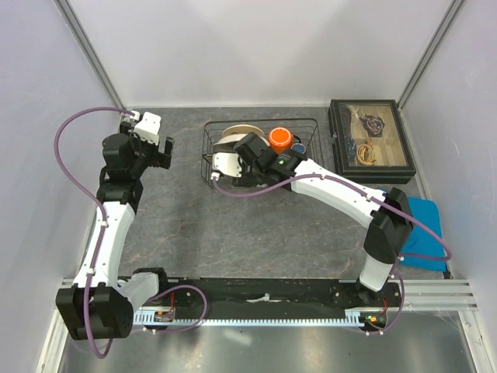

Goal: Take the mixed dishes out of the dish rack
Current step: Pick up the plate from the dish rack.

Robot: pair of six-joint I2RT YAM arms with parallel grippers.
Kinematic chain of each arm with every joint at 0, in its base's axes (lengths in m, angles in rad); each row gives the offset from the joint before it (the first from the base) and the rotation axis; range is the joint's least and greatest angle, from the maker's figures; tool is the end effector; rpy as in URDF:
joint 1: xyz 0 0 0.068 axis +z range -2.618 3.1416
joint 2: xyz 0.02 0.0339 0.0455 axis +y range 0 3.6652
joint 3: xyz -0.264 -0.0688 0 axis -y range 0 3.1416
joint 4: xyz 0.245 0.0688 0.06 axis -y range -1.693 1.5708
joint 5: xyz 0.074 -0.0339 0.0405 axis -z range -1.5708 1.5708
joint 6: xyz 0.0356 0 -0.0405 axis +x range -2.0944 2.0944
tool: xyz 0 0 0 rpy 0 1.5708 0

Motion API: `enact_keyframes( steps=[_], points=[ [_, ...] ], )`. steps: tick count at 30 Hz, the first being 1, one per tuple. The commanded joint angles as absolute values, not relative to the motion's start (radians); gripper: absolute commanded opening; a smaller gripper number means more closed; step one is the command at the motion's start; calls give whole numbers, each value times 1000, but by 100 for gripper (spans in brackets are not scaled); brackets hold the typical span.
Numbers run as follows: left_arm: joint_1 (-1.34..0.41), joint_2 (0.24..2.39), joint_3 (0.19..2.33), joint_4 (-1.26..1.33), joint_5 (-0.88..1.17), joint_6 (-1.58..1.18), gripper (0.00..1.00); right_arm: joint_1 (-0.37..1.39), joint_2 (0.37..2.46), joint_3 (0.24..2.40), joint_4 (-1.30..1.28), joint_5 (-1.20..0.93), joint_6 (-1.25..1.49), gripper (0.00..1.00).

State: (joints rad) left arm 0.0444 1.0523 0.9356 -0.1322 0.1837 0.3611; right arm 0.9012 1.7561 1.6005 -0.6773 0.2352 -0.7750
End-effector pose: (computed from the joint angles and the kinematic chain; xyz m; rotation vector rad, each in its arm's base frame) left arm 0.2452 0.0044 0.3470 0.4140 1.7693 0.1203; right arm 0.2505 0.3030 0.3139 -1.6986 1.6748 -0.2229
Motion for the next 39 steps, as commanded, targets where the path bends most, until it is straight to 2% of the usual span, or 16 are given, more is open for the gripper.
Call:
enact_keyframes(
  steps=[1,9,29,39],
  points=[
    [49,1061,936,-94,172,377,99,905,1776,1666,-653,293,-822,65],
    [52,1071,943,-81,163,388,99,900,1796,1697,-667,301,-858,64],
    [54,1089,940,-72,166,387,99,928,1684,1701,-779,238,-807,66],
    [55,1101,946,-68,166,383,99,934,1697,1729,-749,308,-838,68]
  ],
)
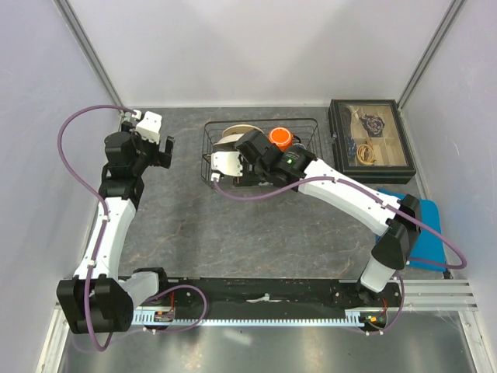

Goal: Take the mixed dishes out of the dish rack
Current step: Pick up the plate from the dish rack.

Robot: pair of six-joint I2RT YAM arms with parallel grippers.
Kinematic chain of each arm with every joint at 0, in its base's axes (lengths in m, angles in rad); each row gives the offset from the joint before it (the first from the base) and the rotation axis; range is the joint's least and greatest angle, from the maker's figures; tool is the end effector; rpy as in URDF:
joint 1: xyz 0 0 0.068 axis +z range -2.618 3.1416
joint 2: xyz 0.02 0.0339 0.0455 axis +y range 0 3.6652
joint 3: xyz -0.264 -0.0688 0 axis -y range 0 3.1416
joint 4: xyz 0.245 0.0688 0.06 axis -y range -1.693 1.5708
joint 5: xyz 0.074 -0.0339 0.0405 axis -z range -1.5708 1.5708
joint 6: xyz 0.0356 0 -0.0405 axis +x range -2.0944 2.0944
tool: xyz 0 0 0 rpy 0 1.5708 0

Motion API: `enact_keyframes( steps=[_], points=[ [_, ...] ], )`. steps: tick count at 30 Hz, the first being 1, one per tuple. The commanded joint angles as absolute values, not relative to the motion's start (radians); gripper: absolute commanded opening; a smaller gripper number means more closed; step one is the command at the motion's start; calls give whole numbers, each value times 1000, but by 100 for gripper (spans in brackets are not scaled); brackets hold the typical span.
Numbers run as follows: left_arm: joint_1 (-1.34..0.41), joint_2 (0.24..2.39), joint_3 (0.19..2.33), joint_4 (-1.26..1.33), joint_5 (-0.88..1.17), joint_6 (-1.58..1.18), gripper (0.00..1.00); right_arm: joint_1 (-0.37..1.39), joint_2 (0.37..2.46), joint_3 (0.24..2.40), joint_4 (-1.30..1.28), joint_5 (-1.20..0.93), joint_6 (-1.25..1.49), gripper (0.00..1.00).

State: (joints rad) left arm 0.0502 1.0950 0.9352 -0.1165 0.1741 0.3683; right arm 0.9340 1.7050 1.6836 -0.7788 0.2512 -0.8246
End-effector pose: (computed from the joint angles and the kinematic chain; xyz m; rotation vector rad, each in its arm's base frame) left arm 0.2554 0.0067 0.3387 0.4115 1.7984 0.1319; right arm 0.2314 0.2979 0.3520 -1.7328 1.5907 -0.2441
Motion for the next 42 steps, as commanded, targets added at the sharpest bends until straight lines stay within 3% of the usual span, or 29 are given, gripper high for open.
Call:
enact_keyframes(
  steps=[1,32,42],
  points=[
    [55,1101,946,-66,166,383,99,934,1709,1732,-744,313,-845,68],
    [63,1166,957,-17,164,417,99,818,1971,1879,-736,216,-933,65],
    [63,1167,950,-6,175,422,99,796,1999,1871,-749,184,-925,57]
  ],
)
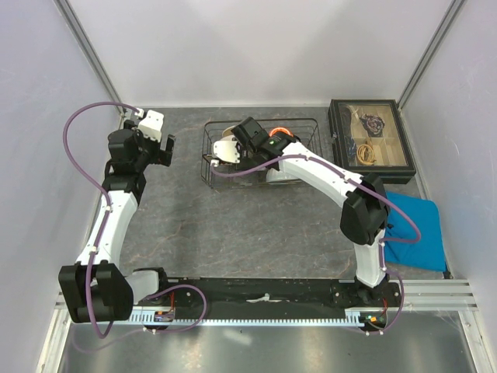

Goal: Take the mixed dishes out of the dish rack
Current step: Pick up the plate from the dish rack.

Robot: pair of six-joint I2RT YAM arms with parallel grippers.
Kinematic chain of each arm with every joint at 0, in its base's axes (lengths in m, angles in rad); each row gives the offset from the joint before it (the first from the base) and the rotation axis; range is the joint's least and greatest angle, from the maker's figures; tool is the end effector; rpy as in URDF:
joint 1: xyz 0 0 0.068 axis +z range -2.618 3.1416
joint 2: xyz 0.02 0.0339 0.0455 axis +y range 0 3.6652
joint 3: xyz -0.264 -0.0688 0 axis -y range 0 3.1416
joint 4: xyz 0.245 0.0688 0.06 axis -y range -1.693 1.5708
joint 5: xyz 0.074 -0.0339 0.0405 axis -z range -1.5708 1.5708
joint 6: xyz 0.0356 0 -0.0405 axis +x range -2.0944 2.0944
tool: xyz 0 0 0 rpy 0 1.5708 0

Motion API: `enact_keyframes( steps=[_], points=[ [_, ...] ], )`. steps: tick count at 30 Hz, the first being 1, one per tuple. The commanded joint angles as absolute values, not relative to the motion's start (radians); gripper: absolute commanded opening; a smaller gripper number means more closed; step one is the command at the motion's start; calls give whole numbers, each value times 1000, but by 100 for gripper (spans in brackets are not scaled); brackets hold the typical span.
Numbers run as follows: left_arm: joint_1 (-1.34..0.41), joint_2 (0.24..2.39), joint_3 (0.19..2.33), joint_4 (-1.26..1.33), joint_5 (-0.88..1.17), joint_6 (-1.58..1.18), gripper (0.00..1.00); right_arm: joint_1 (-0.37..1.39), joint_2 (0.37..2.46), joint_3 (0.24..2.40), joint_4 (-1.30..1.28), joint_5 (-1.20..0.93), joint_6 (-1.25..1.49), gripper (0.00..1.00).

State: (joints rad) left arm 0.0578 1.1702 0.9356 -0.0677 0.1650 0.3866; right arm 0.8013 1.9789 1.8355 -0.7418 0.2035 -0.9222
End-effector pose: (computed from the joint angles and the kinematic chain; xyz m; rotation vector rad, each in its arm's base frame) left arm 0.2733 0.0100 0.3255 0.4179 1.8244 0.1522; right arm 0.3146 0.3144 0.2959 -1.8036 1.6650 -0.3029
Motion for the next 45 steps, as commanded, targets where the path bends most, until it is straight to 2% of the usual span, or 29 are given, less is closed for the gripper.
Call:
enact_keyframes(
  steps=[1,15,19,26,45],
  points=[
    [63,1167,946,-5,182,422,99,795,2002,1870,-749,186,-922,57],
    [63,1181,939,20,181,410,99,785,2022,1876,-732,181,-913,31],
    [63,1175,940,12,176,416,99,785,2011,1876,-730,190,-919,15],
    [63,1167,937,9,178,416,99,785,2020,1875,-730,218,-920,0],
    [64,1163,957,6,181,410,99,788,1979,1980,-778,229,-911,0]
  ],
)
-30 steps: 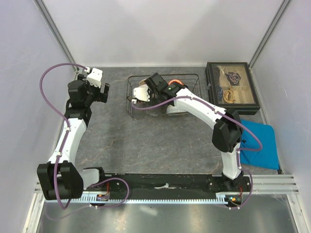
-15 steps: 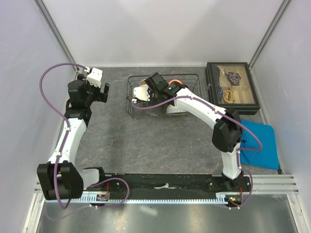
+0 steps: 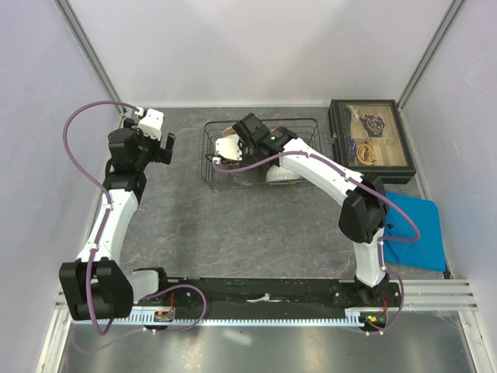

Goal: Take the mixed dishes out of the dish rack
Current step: Pick up the plate from the dish rack.

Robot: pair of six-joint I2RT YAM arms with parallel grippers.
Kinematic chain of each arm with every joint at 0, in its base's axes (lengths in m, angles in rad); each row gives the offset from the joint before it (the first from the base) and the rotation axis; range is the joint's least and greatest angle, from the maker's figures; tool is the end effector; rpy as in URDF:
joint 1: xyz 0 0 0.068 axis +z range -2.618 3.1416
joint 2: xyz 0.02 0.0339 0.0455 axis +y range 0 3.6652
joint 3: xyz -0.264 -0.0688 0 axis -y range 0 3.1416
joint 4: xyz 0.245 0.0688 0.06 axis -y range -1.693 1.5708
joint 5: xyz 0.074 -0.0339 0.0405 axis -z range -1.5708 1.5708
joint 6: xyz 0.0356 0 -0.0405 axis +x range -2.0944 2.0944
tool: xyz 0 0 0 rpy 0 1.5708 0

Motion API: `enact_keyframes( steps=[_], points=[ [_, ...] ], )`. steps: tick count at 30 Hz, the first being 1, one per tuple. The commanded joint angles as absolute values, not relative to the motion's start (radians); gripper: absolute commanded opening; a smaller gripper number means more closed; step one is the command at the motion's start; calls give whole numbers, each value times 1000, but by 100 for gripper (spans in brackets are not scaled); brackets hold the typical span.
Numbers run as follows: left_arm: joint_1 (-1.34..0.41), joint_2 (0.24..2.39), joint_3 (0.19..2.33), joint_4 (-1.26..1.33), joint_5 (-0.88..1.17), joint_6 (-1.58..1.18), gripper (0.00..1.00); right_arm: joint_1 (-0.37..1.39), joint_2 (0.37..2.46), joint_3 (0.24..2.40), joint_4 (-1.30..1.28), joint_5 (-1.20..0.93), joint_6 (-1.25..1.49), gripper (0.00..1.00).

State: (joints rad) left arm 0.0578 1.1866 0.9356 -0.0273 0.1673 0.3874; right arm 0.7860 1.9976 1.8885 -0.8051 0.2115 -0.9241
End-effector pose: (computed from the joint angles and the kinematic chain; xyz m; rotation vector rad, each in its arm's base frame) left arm 0.2781 0.0102 0.3256 0.4176 1.8002 0.1563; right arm 0.3203 0.3101 0.3006 -1.8145 1.6968 -0.3212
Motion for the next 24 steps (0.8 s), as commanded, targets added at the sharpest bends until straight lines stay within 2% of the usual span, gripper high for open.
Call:
enact_keyframes(
  steps=[1,18,24],
  points=[
    [63,1163,957,6,181,408,99,790,1977,1989,-779,221,-907,0],
    [63,1141,968,-20,198,384,99,848,1933,2057,-782,242,-865,0],
    [97,1086,974,-46,382,362,99,848,1888,2057,-788,256,-858,0]
  ],
)
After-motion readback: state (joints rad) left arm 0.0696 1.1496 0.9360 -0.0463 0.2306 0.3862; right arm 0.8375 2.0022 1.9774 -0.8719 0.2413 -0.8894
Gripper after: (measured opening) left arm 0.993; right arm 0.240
